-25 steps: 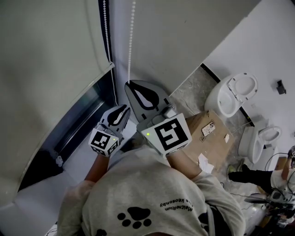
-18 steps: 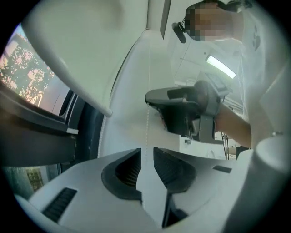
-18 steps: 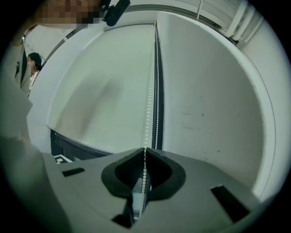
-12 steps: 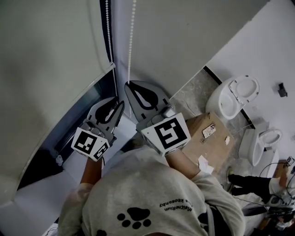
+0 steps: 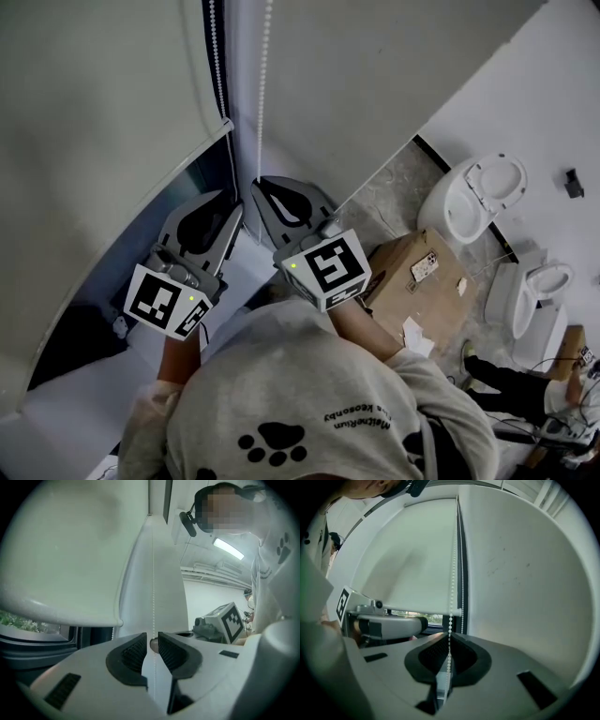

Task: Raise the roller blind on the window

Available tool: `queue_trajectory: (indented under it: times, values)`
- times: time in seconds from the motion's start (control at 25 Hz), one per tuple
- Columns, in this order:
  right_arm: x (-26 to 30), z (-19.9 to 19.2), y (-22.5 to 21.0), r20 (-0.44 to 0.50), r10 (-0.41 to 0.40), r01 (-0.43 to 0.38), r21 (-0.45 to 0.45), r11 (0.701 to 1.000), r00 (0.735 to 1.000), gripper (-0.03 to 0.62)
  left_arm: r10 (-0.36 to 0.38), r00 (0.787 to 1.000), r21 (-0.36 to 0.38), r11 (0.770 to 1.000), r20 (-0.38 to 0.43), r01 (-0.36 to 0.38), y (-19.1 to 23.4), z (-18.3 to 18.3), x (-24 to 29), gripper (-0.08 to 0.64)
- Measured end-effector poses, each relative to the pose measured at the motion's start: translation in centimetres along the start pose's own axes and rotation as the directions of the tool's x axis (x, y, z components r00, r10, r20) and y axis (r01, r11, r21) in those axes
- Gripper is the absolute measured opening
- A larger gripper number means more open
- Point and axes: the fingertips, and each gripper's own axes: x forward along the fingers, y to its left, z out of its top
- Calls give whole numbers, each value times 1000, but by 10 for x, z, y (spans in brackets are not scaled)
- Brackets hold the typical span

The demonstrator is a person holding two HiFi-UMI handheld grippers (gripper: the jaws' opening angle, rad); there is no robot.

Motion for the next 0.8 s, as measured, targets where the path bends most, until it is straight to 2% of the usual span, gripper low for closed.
queue_trajectory:
  times: [0.8]
  values:
    - [9,-108,14,-172,57,-50,43,998,983,14,-13,1000,93,996,-29,15,-10,23,32,91]
